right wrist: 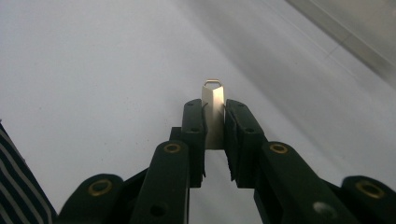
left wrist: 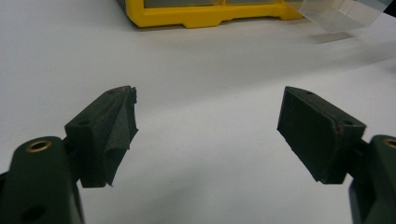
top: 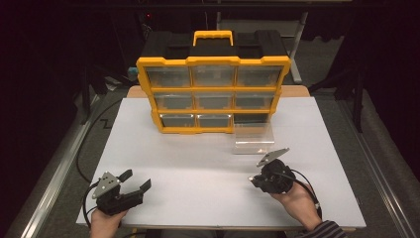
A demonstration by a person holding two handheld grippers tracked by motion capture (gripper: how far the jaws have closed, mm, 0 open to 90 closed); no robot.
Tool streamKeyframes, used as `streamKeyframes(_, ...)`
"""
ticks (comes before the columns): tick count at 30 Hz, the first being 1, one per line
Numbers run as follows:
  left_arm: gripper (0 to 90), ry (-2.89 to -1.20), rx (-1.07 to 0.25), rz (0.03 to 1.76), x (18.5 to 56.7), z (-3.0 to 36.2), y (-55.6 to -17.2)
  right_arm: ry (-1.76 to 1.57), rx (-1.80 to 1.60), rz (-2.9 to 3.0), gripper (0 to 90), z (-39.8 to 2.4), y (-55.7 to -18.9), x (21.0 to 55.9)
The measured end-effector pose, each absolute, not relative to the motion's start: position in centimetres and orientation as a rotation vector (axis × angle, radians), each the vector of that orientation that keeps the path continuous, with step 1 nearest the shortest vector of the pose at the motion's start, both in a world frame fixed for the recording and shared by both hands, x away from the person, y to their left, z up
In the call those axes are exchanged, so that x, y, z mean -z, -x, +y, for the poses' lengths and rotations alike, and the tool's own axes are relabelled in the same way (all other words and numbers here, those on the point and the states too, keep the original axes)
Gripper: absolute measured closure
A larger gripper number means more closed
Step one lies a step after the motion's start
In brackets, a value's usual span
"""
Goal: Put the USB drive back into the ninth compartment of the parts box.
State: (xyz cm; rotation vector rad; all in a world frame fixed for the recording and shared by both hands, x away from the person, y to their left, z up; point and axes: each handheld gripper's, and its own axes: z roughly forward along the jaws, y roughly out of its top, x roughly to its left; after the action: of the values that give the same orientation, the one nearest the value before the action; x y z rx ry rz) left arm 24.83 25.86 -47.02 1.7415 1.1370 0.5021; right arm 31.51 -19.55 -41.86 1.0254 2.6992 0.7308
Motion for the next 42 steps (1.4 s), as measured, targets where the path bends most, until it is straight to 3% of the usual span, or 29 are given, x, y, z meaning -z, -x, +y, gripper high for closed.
streamKeyframes(14, 20.4, -1.741, -0.502, 1.139, 47.0, 25.9, -24.8, -1.123, -0.872, 2.598, 79.6, -22.5, -31.4, 40.7)
streamKeyframes(42, 20.3, -1.744, -0.501, 1.140, 47.0, 25.9, -24.9, -1.132, -1.103, 2.430, 79.5, -23.7, -32.7, 36.9)
